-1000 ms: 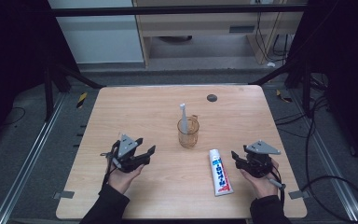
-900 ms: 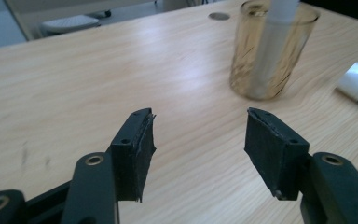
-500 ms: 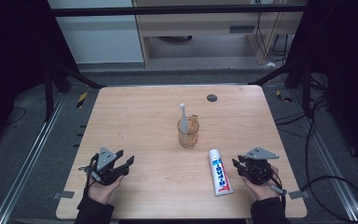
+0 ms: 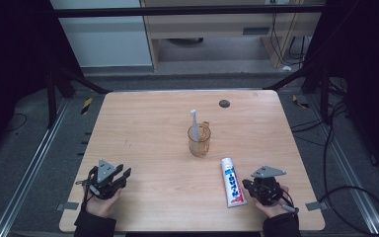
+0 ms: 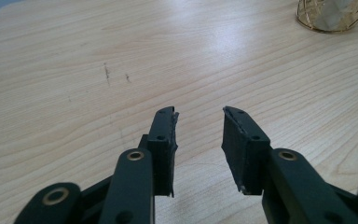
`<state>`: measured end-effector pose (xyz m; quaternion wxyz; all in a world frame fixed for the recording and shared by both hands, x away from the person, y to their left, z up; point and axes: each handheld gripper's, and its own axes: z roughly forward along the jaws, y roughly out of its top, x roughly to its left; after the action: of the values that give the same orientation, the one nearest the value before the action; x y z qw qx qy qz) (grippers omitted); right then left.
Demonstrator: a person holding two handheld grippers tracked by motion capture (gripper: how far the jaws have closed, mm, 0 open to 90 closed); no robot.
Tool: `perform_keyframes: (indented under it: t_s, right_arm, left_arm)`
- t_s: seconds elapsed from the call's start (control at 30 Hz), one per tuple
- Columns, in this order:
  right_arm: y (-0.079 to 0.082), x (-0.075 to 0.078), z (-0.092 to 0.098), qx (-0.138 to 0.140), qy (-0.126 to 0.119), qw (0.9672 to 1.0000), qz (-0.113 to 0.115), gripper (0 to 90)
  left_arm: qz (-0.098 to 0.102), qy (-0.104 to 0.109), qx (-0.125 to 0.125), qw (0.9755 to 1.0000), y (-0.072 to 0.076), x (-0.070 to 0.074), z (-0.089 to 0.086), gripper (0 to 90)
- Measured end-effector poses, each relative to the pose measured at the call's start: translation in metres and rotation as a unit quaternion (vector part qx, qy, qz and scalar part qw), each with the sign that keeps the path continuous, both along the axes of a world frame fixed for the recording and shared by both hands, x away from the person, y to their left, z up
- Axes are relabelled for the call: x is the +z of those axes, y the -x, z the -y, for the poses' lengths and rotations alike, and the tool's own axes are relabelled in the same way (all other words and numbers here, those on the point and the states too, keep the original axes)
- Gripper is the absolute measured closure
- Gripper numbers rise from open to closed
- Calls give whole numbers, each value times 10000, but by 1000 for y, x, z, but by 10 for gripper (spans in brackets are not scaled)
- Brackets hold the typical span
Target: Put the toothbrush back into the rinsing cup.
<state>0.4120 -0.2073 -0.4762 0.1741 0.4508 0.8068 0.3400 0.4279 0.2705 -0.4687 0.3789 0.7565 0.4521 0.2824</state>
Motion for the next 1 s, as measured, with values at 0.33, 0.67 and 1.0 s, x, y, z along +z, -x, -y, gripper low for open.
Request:
perform_keyframes:
  t_s: [0.33, 0.67, 1.0]
  right_arm:
    - [7, -7, -3, 173, 55, 9994, -296, 900]
    - [11, -11, -19, 507, -53, 9982, -303, 900]
    - [5, -13, -41, 623, -263, 9975, -211, 900]
  left_arm:
    - [-123, -105, 15, 9999, -2, -1, 0, 674]
    - [-98, -56, 130, 9999, -3, -1, -3, 642]
    - [-98, -56, 223, 9997, -4, -1, -5, 628]
